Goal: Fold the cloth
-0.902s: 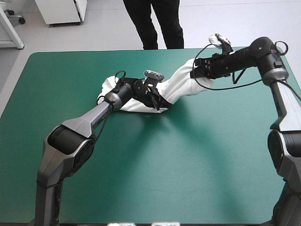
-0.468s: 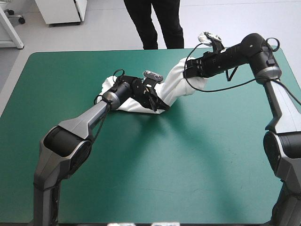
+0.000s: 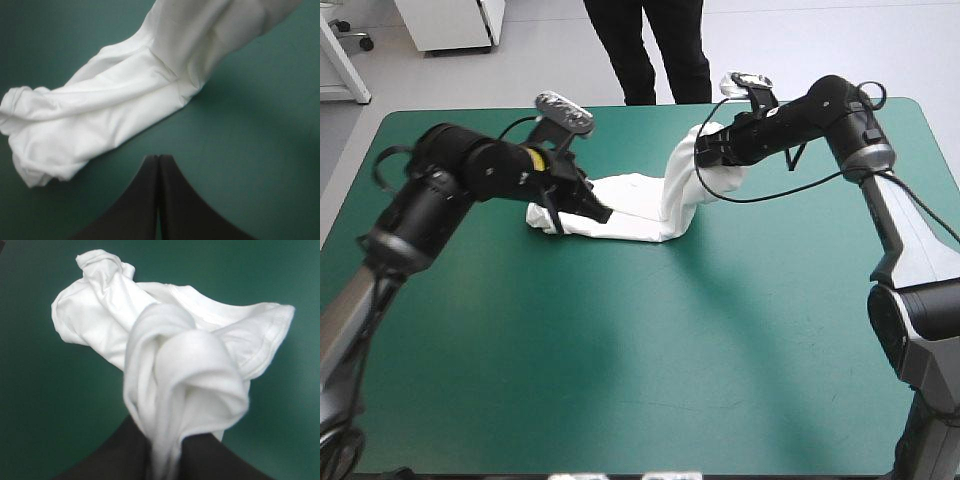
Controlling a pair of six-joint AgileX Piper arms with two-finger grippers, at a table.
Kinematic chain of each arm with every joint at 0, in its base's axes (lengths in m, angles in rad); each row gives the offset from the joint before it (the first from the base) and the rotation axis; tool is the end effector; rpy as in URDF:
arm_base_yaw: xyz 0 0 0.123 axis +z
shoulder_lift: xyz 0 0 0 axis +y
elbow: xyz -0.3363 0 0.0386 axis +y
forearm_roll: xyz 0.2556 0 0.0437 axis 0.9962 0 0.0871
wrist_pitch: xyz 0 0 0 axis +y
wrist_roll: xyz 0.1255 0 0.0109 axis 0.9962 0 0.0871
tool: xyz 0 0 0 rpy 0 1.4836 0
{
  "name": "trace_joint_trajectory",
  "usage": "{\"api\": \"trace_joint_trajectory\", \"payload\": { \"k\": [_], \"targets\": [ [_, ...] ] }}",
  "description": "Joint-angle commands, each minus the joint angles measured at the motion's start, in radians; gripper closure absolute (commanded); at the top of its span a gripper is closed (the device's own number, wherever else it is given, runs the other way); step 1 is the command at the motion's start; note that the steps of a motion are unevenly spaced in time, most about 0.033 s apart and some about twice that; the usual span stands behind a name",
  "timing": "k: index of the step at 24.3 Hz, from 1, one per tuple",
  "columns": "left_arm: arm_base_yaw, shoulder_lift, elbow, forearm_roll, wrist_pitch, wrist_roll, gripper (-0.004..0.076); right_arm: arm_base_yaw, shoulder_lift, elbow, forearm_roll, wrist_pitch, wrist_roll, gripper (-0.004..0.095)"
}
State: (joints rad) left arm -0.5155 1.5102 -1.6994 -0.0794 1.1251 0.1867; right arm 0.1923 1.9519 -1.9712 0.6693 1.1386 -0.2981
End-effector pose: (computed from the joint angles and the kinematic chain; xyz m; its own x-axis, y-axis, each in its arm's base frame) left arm 0.2949 -0.1775 0.4578 -0.5637 0.4935 -0.6624 0.6258 0.7786 0.0475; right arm 0.4552 0.1610 0.3858 -0.7989 -0.1371 -0.5857 -0.4700 0.7500 0.4654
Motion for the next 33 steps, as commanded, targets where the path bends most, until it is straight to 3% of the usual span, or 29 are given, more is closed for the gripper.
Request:
{"api": "trace_joint_trajectory", "payload": {
  "k": [1, 9, 16, 18, 19, 21, 27, 33],
  "targets": [
    [0.001, -0.210, 0.082, -0.011, 0.006, -0.053, 0.0733, 0.060, -0.067, -0.033, 0.019, -0.131, 0.025, 0.0921],
    [0.001, -0.573, 0.328, -0.017, 0.069, -0.133, 0.0733, 0.207, 0.035, -0.097, -0.010, -0.236, 0.054, 0.0920],
    [0.001, -0.773, 0.381, -0.013, 0.082, -0.220, 0.0733, 0.298, 0.214, -0.290, -0.076, -0.254, 0.175, 0.0878],
    [0.001, -0.784, 0.381, -0.013, 0.116, -0.226, 0.0733, 0.313, 0.285, -0.394, -0.019, -0.163, 0.169, 0.0596],
    [0.001, -0.779, 0.381, -0.013, 0.139, -0.226, 0.0733, 0.323, 0.325, -0.455, 0.017, -0.100, 0.175, 0.0375],
    [0.001, -0.764, 0.385, -0.014, 0.141, -0.226, 0.0733, 0.330, 0.347, -0.512, 0.005, -0.048, 0.215, 0.0199],
    [0.001, -0.729, 0.383, -0.022, 0.121, -0.226, 0.0733, 0.311, 0.347, -0.669, -0.234, 0.110, 0.316, 0.0277],
    [0.001, -0.724, 0.385, -0.022, 0.101, -0.226, 0.0733, 0.238, 0.349, -0.664, -0.282, 0.110, 0.439, 0.0277]
  ]
}}
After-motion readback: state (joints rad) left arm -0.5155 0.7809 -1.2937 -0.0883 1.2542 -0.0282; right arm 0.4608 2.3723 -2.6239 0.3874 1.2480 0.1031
